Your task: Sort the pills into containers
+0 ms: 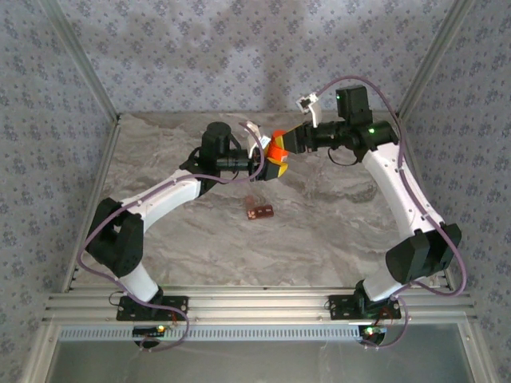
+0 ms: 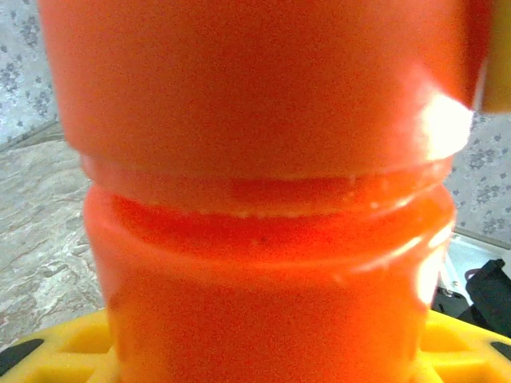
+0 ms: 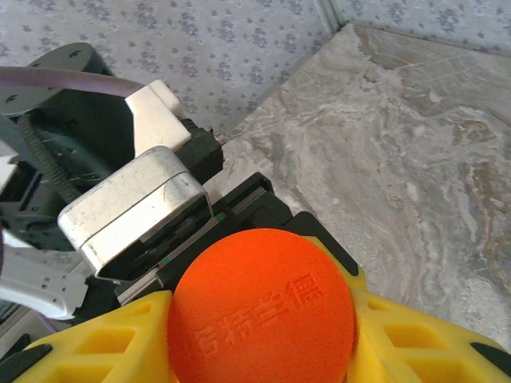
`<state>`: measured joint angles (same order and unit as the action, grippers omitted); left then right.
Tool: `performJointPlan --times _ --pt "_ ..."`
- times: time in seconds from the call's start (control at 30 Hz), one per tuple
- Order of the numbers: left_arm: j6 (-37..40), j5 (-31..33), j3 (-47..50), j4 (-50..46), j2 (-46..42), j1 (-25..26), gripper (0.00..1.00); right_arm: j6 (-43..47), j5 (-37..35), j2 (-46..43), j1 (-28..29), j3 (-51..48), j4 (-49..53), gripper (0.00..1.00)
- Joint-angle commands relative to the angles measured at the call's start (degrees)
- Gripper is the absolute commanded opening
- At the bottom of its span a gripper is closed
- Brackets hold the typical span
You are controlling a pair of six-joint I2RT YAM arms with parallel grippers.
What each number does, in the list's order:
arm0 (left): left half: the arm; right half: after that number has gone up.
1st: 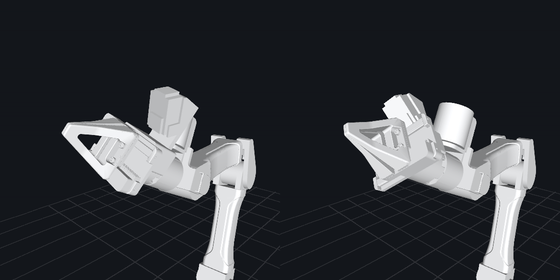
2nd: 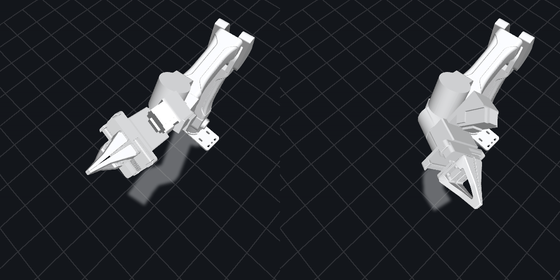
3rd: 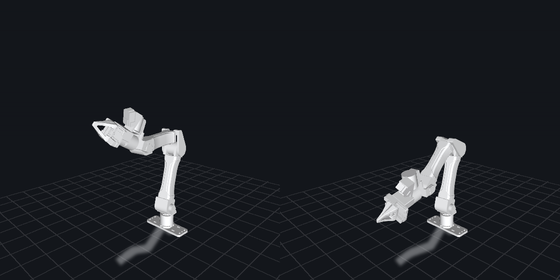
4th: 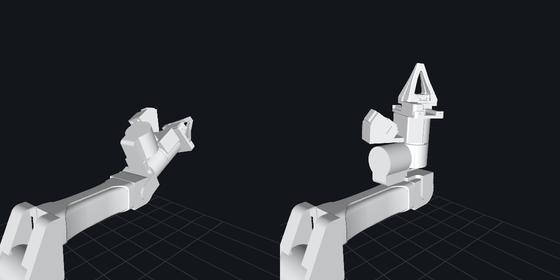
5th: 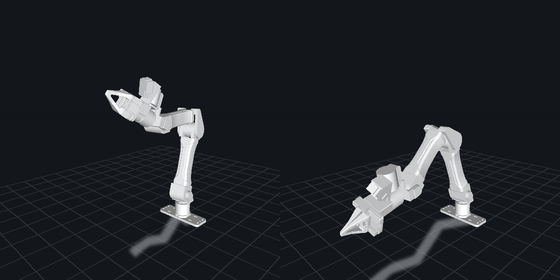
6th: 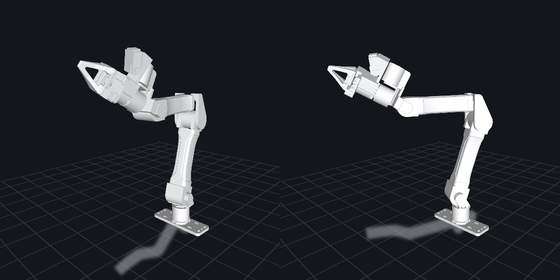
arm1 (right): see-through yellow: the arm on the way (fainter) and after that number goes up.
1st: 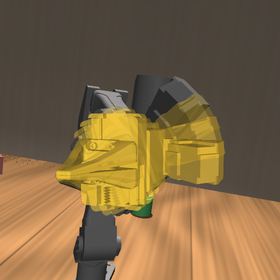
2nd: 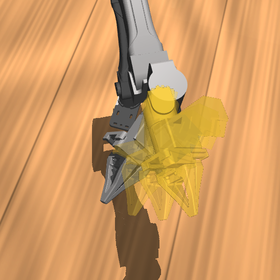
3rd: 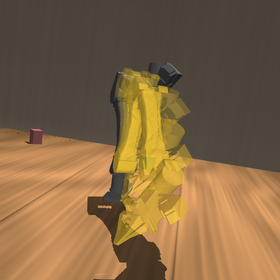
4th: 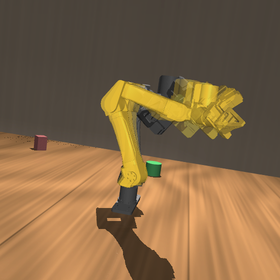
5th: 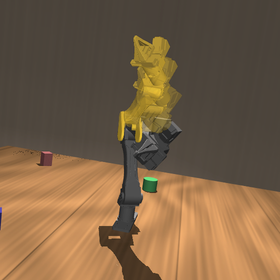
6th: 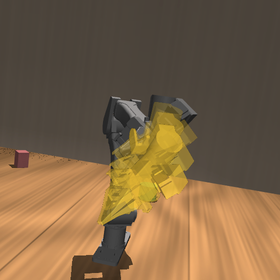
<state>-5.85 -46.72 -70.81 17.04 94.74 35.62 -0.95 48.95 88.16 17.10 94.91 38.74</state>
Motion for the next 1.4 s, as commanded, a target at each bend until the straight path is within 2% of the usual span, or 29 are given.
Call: performJointPlan --times 0.0,0.23,0.3,0.5,0.6,0.83,0.93,1.03,1.23,1.37 --pt "0.7 4.1 -1.7 3.6 -0.9 0.3 0.00 -5.0 -8.6 -1.8 2.2 -2.5 -0.2 0.45" --pt "2.5 14.2 0.9 6.8 -1.9 2.0 0.00 -19.0 -24.0 -2.3 9.0 -7.0 -5.8 0.46" --pt "3.1 15.5 1.2 7.0 -1.8 2.6 0.00 -22.0 -26.1 -1.4 10.2 -6.8 -5.4 0.46" --pt "3.0 16.2 1.3 7.2 -1.2 3.1 0.00 -25.4 -26.3 0.0 11.1 -7.0 -6.9 0.47" --pt "2.9 16.5 1.5 7.2 -1.2 3.0 0.00 -25.3 -25.3 -0.6 10.9 -7.0 -7.1 0.50" --pt "2.5 16.7 1.3 7.3 -1.0 3.0 0.00 -23.0 -20.0 -3.4 7.7 -6.9 -8.7 0.76" --pt "2.4 16.5 1.0 6.8 -0.9 2.7 0.00 -21.3 -15.4 -6.7 4.9 -8.3 -10.7 0.84" --pt "2.4 16.3 0.9 6.7 -1.0 2.5 0.00 -19.8 -9.1 -10.7 1.6 -11.0 -14.6 0.88" --pt "2.3 13.9 0.8 6.5 -1.3 2.0 0.00 -14.2 0.3 -14.0 -3.6 -11.7 -14.0 0.89" --pt "1.1 7.8 0.0 5.9 -1.0 1.0 0.00 -9.1 3.6 -12.5 -6.2 -10.9 -12.2 0.87"
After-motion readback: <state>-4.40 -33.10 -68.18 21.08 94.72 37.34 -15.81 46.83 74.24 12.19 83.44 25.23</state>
